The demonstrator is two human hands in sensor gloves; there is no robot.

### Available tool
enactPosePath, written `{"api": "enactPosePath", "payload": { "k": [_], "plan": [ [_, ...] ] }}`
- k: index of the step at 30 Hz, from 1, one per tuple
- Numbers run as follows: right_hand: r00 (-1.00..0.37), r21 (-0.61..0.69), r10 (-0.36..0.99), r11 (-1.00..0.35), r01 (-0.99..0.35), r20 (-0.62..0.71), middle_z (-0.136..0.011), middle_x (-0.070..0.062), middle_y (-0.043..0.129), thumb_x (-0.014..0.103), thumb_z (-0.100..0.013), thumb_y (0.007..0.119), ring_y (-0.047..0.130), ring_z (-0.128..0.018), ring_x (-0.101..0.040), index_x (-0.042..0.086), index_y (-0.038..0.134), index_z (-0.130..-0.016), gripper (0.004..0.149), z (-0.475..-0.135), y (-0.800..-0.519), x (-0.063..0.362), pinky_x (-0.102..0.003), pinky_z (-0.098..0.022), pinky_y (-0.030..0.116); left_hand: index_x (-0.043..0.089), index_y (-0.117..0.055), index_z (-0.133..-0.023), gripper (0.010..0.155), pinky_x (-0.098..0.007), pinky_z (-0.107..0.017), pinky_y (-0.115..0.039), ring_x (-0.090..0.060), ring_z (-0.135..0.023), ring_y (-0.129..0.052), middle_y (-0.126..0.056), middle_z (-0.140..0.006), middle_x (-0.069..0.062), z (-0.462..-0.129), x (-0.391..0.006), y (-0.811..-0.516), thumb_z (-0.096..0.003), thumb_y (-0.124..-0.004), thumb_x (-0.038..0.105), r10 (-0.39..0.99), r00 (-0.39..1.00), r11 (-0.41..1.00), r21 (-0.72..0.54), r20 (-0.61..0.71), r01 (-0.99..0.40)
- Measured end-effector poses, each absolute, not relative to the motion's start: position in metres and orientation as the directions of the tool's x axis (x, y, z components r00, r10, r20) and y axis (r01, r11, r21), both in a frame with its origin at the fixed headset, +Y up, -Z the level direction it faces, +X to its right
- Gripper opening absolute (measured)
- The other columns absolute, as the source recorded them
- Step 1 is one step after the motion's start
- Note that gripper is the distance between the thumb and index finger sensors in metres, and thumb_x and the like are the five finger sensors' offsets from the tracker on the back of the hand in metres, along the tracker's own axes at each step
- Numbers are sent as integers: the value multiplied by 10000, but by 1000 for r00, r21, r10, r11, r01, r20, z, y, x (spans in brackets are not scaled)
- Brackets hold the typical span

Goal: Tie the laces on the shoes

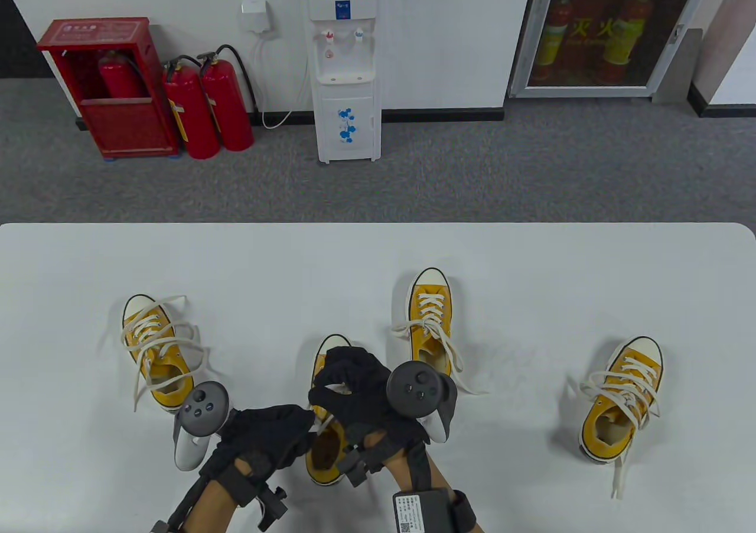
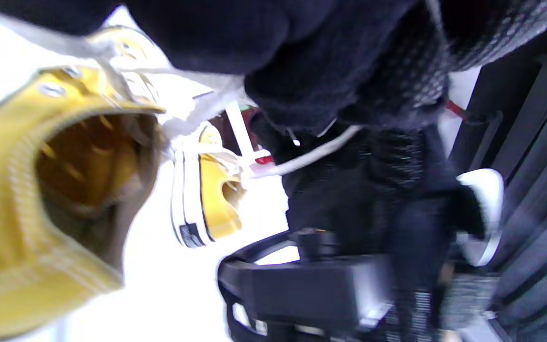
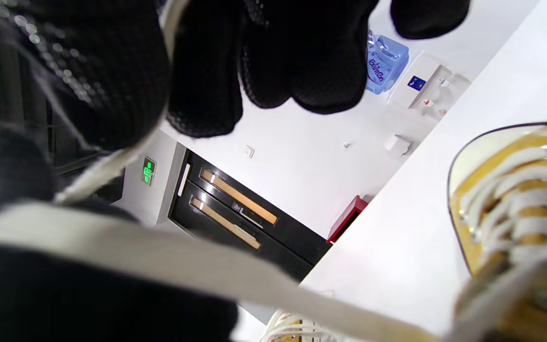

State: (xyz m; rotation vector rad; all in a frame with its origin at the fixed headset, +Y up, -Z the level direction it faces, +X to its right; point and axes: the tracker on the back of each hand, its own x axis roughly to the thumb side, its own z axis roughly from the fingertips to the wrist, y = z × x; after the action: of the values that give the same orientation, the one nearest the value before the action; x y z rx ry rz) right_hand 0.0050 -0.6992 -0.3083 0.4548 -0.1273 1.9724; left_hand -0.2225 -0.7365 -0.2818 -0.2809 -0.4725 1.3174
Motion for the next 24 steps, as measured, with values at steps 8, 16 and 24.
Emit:
{"api": "enactPosePath", "payload": {
  "k": [8,16,24],
  "plan": [
    [-454,32,825,-491,-871,336,-1007,-60,676,470,-380,904,770,-878,-339,178,870,-808,519,-311,-708,9,-688,-693,467,328,-1015,-519,416,-365,-101,-891,-115,-80,-976,-1064,-355,36,-286,-225,-747,-523,-705,606,998,-27,8,-518,60,-855],
    [-447,-17,842,-464,-885,302,-1033,-65,654,343,-464,808,769,-884,-343,200,831,-891,450,-312,-707,18,-680,-689,480,331,-994,-606,412,-361,-140,-893,-116,-129,-984,-1055,-426,30,-289,-242,-752,-535,-690,601,980,-199,-180,-450,-3,-875],
    [-397,261,830,-514,-817,391,-1135,-66,435,329,-424,884,593,-1016,-388,207,686,-1018,638,-301,-703,-18,-721,-706,398,339,-975,-648,421,-348,-152,-894,-103,-146,-982,-1045,-452,41,-289,-244,-751,-535,-679,617,984,-179,-158,-431,7,-888]
  ]
}}
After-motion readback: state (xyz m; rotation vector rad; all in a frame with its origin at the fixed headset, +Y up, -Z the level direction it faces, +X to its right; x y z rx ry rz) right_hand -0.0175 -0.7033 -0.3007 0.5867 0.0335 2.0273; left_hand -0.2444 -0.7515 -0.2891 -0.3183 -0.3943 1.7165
